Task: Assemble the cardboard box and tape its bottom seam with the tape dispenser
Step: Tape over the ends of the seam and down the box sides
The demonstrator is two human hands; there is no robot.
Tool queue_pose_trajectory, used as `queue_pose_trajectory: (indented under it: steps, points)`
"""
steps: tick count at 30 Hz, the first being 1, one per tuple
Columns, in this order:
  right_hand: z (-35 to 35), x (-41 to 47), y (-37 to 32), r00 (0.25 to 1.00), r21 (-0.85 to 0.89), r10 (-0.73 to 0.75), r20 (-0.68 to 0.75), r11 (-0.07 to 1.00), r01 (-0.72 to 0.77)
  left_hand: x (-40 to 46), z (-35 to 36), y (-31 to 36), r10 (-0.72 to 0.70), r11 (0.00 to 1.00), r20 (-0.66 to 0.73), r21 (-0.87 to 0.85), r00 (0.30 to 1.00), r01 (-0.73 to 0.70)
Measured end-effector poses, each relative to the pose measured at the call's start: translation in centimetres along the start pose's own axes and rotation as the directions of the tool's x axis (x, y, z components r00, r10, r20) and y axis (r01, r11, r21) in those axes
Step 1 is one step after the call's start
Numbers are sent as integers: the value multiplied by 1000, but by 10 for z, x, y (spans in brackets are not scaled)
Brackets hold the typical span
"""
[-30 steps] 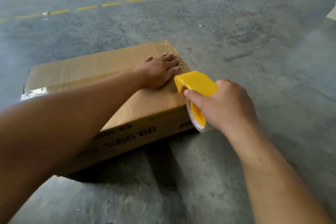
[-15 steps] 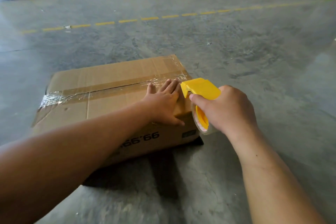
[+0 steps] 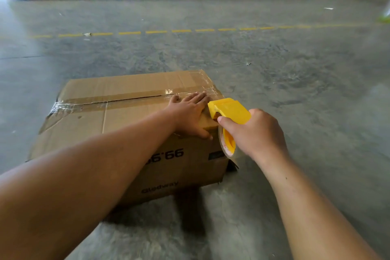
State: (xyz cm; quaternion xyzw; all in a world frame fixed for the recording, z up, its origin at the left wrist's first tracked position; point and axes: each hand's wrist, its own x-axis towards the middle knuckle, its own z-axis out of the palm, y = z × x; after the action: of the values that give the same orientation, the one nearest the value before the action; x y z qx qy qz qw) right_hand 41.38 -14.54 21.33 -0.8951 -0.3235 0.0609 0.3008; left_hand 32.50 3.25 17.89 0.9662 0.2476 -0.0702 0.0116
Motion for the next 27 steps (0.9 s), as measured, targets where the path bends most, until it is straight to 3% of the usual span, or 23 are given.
queue_pose_trajectory:
  steps: [13,19,27]
  points:
    - [-6,-37,17,999,9,-5,-49,1000,6,-16,5,6,99,995,-6,-9,995,-99]
    - [-7,-56,24,999,49,10,-45,999,-8,-19,12,7,234,972,-60,-19,970,-236]
    - [-14,-75,38,997,70,17,-70,997,-12,-19,9,5,218,976,-27,-17,976,-218]
